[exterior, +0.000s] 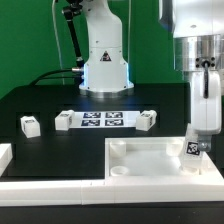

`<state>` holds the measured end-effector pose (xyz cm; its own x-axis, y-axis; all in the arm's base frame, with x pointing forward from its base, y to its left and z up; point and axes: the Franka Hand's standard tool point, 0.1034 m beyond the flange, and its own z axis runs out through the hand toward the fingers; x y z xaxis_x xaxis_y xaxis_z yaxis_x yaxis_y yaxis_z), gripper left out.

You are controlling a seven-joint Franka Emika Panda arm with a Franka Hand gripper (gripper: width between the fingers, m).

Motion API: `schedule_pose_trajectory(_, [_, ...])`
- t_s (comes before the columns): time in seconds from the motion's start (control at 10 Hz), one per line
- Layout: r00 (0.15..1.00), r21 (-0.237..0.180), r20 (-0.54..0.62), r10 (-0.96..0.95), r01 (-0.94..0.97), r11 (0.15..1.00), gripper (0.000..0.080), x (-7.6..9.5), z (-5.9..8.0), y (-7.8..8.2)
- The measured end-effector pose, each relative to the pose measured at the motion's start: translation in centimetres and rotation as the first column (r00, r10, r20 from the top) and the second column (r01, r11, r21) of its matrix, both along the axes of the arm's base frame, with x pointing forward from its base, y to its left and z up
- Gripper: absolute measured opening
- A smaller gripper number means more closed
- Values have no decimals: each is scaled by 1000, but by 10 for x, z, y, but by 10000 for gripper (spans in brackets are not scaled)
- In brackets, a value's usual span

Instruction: Assemble square table

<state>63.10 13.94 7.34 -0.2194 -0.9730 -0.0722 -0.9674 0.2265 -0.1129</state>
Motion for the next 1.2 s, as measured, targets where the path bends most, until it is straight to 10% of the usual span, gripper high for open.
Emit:
schedule_pose_trajectory(0.2, [992, -18, -4, 124, -124, 992, 590, -3, -1, 2])
schedule_pose_trajectory(0.7, [771, -70, -37, 636, -637, 768, 646, -7, 1, -5])
schedule_pose_trajectory(1.0, [495, -134, -78, 865, -865, 483, 649, -3, 3, -11])
schedule_pose_trajectory(1.2, [517, -132, -76, 852, -853, 506, 623, -3, 2, -11])
